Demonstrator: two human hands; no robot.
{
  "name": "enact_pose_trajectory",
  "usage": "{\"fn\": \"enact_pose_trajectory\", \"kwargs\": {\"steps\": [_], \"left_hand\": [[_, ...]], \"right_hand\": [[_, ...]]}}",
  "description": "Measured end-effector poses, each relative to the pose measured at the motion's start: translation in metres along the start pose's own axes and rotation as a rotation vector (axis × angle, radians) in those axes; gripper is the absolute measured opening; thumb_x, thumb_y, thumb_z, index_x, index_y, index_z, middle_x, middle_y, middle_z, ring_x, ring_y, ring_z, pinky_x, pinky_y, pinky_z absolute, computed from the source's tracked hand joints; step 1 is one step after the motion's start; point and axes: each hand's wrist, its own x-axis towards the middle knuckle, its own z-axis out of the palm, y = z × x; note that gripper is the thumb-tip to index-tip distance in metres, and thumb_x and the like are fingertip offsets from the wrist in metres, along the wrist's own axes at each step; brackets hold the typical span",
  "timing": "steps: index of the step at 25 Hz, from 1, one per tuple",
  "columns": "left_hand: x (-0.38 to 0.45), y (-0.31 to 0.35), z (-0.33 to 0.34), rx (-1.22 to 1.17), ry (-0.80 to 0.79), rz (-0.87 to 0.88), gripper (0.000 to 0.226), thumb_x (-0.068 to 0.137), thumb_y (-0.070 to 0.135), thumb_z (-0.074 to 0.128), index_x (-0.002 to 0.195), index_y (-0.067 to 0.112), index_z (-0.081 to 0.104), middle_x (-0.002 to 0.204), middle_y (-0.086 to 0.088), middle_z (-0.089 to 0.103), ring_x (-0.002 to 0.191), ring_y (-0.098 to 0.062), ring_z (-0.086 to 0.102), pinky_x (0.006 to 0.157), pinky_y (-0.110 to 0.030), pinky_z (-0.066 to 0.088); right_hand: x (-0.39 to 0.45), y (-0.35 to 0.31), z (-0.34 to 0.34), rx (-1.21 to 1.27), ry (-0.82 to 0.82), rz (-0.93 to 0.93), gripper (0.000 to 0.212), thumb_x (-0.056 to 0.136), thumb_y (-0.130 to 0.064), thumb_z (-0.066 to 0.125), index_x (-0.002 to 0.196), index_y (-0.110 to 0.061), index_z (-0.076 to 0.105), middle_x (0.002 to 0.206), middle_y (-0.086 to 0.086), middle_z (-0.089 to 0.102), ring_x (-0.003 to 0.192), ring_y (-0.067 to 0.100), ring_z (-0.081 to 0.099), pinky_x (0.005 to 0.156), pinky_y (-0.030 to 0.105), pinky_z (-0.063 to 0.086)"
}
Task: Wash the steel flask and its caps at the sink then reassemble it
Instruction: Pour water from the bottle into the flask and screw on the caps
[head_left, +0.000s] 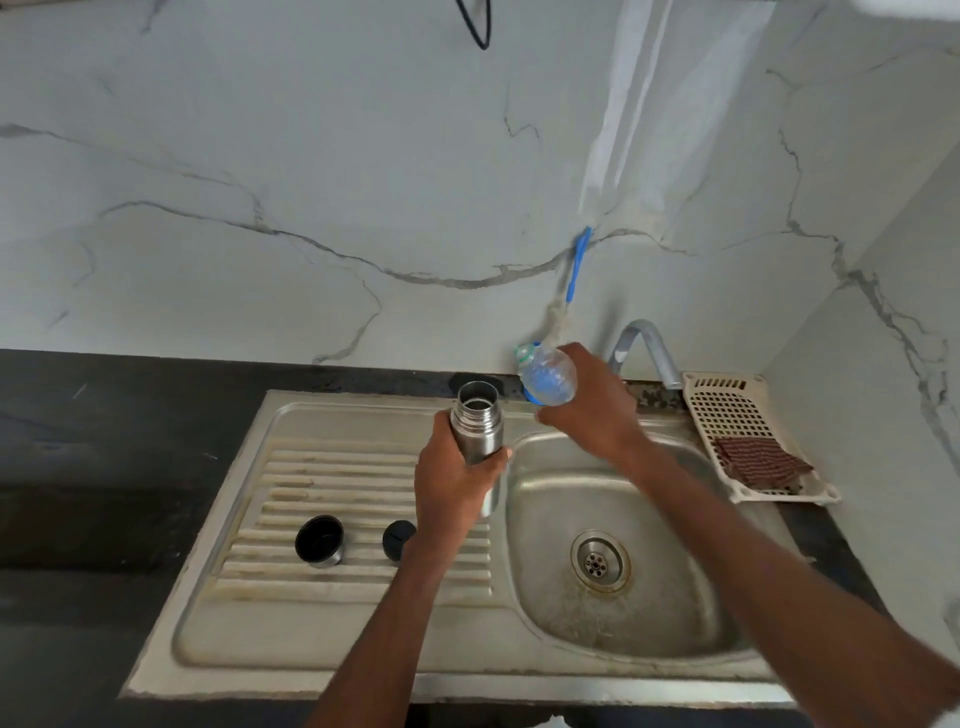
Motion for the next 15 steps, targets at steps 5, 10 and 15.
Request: {"fn": "enact_pose_trajectory", "kwargs": {"steps": [5, 10, 15], "left_hand": [[0.020, -0.028, -0.060, -0.091, 0.225, -0.100, 0.064, 0.070, 0.028, 0.096, 0.121, 0.027, 0.058, 0.111, 0.011, 0.073, 0.098, -0.011, 0.070, 0.087, -0.034, 0.055], [0.036, -0.056, -0.111, -0.040, 0.329, -0.168, 0.065, 0.071, 0.028, 0.096, 0.124, 0.028, 0.057, 0.115, 0.010, 0.073, 0.101, -0.015, 0.069, 0.091, -0.038, 0.055], [0.048, -0.078, -0.139, 0.008, 0.374, -0.227, 0.070, 0.073, 0.023, 0.095, 0.131, 0.025, 0.056, 0.122, 0.004, 0.072, 0.105, -0.017, 0.067, 0.092, -0.034, 0.049]], "right_hand": [[-0.044, -0.029, 0.097, 0.655, -0.086, 0.369, 0.059, 0.066, -0.015, 0.095, 0.112, -0.019, 0.059, 0.098, 0.000, 0.071, 0.094, 0.020, 0.070, 0.076, 0.029, 0.052], [-0.068, -0.052, 0.160, 0.637, -0.179, 0.418, 0.061, 0.060, -0.031, 0.096, 0.109, -0.027, 0.061, 0.099, -0.005, 0.074, 0.094, 0.013, 0.072, 0.088, 0.036, 0.059], [-0.078, -0.080, 0.170, 0.566, 0.017, 0.382, 0.049, 0.072, -0.032, 0.090, 0.109, -0.027, 0.059, 0.091, -0.012, 0.071, 0.083, 0.002, 0.067, 0.070, 0.022, 0.052]]}}
